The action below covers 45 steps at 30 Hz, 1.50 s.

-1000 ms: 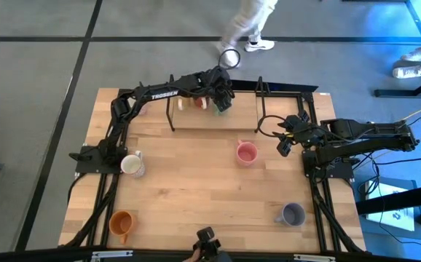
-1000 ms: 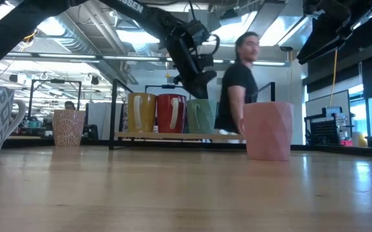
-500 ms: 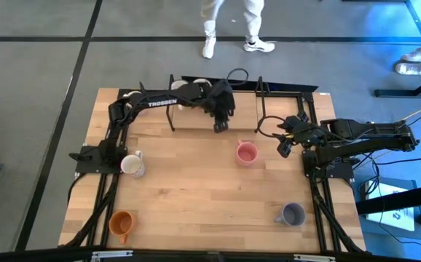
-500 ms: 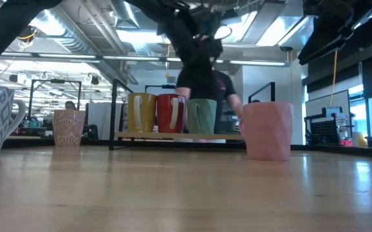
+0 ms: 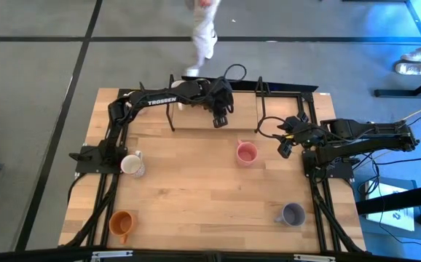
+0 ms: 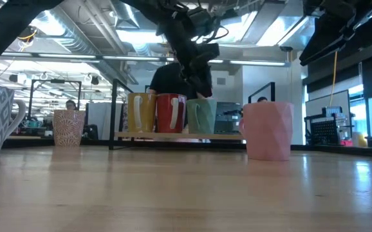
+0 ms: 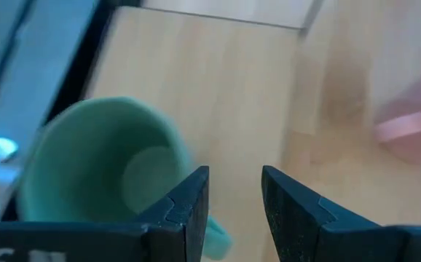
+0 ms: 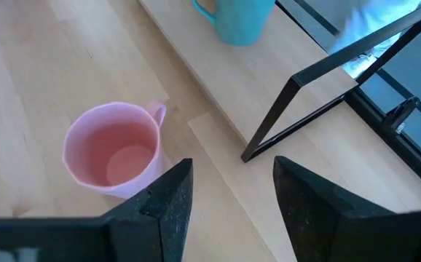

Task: Place coffee mugs
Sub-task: Adjust the green mug, then put the pink mug on the shelf

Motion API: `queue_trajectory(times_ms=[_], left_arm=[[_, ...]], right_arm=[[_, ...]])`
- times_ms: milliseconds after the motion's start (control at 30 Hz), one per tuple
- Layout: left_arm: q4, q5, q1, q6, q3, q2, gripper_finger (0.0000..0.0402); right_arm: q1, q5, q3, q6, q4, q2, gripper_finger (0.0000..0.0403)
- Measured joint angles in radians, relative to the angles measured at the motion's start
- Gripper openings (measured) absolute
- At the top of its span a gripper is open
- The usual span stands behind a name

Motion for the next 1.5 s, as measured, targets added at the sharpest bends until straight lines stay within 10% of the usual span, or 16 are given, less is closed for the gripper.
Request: queue_trajectory(times_ms=[167, 1100, 1500], left_arm=[[0.004, 0.077, 0.007, 0.017, -0.008, 0.000, 0.0121], [0.098, -0.176, 0.047, 0.013, -0.047, 0.003, 0.0121], [0.077, -0.080, -0.116, -0.104, 0.051, -0.064, 0.0121]], right_arm=[[0.000, 0.001, 0.000, 0.000, 0.000, 0.000, 0.0177], [0.000, 0.004, 0.000, 0.000, 0.000, 0.000, 0.0177], [0.001, -0.027, 0.000, -0.004, 0.028, 0.000, 0.0177]])
